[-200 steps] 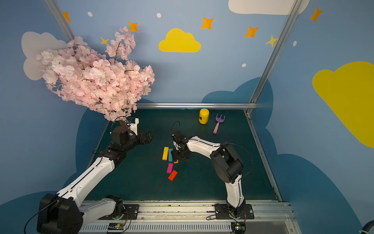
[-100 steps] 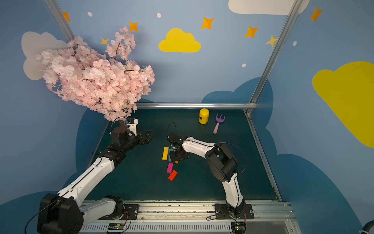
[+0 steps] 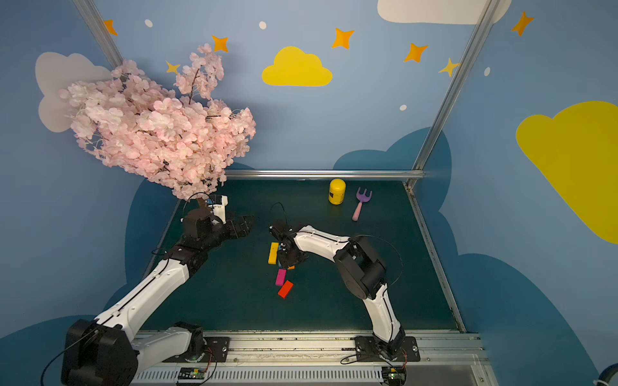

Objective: Assemble the letter p with building blocks
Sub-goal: Pick up the building block from the center of the board, then assemble the building block at the center of the board.

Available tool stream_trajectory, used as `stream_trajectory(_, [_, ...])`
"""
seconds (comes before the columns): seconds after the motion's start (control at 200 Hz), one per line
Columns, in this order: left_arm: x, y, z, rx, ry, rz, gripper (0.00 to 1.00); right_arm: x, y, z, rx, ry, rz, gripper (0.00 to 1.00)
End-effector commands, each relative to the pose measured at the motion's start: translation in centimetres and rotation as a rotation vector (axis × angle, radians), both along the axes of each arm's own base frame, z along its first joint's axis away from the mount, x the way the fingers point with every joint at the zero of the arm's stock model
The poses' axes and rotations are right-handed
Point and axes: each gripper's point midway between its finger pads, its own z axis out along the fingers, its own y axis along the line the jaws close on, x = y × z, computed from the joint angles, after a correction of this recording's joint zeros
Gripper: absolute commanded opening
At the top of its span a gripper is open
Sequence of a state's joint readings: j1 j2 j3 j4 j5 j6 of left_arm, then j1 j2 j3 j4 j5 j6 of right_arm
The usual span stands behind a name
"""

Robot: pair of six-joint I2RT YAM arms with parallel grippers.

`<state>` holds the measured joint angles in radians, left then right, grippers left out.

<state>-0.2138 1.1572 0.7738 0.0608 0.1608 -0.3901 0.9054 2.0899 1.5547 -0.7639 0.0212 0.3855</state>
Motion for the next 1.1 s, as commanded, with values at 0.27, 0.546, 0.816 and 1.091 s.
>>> stream_trajectory(0.27, [-0.3, 0.3, 0.4, -0.007, -0.019, 0.006, 1.0, -0.6, -1.6, -1.9, -0.087, 0.029, -0.015, 0.47])
stream_trajectory(0.546, [-0.3, 0.3, 0.4, -0.009, -0.02, 0.007, 1.0, -0.4, -1.7, -2.2, -0.095, 0.031, -0.013, 0.28])
stream_trajectory(0.816, [-0.3, 0.3, 0.4, -0.006, -0.02, 0.006, 1.0, 0.2, -2.1, -0.1, -0.084, -0.037, -0.04, 0.17])
stream_trajectory(1.091, [-0.1, -0.4, 0.3, -0.009, -0.023, -0.036, 1.0, 0.8, -4.2, 8.0, 0.011, -0.211, -0.149, 0.18])
